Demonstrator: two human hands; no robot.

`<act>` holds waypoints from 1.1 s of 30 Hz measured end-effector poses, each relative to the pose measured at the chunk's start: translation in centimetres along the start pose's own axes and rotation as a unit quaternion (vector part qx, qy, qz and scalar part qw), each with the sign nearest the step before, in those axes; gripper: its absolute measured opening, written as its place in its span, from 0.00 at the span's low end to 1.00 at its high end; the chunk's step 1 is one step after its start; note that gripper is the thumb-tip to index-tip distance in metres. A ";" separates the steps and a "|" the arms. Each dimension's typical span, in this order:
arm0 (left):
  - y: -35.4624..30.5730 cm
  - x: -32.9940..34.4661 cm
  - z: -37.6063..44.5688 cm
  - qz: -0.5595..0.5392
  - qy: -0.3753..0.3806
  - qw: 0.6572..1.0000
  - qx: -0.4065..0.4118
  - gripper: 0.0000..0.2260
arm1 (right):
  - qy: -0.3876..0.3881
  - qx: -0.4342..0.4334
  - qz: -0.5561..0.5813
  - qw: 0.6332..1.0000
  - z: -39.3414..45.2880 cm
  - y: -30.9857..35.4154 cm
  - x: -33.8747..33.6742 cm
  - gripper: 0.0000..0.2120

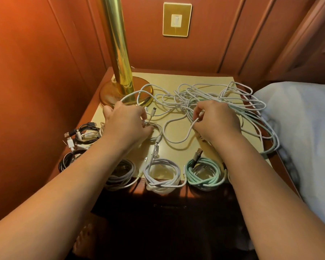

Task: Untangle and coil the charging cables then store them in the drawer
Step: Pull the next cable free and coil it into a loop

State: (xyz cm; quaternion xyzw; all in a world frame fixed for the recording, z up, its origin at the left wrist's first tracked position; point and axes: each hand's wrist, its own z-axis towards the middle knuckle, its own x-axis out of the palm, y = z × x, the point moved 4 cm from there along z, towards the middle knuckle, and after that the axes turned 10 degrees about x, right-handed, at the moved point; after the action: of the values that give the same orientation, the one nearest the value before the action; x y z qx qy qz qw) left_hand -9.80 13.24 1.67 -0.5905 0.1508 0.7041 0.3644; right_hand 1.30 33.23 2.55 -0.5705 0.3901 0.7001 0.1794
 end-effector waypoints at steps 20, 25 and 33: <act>-6.6 0.9 1.1 -0.070 0.087 0.992 0.065 0.22 | 0.038 -0.013 -0.024 0.999 -1.5 0.3 -0.7 0.06; -7.1 1.4 0.6 -0.055 0.106 0.990 0.069 0.24 | 0.063 -0.015 -0.054 0.996 -1.6 0.3 -0.9 0.04; -6.9 0.6 1.0 -0.043 0.096 0.993 0.050 0.11 | 0.084 -0.069 -0.066 0.992 -1.8 0.5 -0.3 0.03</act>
State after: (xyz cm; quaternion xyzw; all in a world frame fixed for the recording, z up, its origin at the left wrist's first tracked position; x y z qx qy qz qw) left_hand -5.77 18.79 2.82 -0.6426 0.1947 0.6192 0.4071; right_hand 2.24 31.68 2.92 -0.6627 0.3161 0.6617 0.1515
